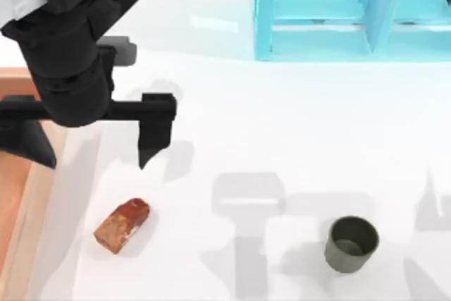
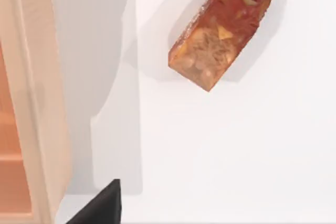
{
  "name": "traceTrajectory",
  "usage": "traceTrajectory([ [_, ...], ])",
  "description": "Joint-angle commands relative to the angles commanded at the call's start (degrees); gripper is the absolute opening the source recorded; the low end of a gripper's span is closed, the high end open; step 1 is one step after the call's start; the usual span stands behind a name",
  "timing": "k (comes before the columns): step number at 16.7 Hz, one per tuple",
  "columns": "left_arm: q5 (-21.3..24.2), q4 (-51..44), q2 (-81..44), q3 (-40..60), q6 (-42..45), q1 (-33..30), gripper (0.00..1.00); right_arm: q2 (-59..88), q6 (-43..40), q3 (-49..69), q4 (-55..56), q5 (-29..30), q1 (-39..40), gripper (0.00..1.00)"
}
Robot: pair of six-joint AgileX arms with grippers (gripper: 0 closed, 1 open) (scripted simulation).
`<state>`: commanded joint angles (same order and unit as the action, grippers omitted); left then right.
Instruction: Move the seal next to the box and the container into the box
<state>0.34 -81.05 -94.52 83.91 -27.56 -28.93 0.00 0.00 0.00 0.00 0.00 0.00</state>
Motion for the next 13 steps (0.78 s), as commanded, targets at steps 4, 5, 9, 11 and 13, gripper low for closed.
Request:
traceTrajectory([
  [4,0.1,-4.6,-12.6,15.4,-7.2,-7.1,1.00,0.0,0.0,0.0,0.0,0.0,0.0,1.00],
  [5,0.1,-6.0,-16.5,20.6,-9.3,-9.2,1.00,0.0,0.0,0.0,0.0,0.0,0.0,1.00],
  [9,0.1,-12.1,-33.2,43.9,-18.4,-18.4,1.00,0.0,0.0,0.0,0.0,0.0,0.0,1.00],
  [11,0.2,-14.8,-41.1,54.8,-22.8,-23.0,1.00,0.0,0.0,0.0,0.0,0.0,0.0,1.00],
  [13,0.3,-16.9,-48.0,64.5,-26.9,-27.2,1.00,0.0,0.0,0.0,0.0,0.0,0.0,1.00],
])
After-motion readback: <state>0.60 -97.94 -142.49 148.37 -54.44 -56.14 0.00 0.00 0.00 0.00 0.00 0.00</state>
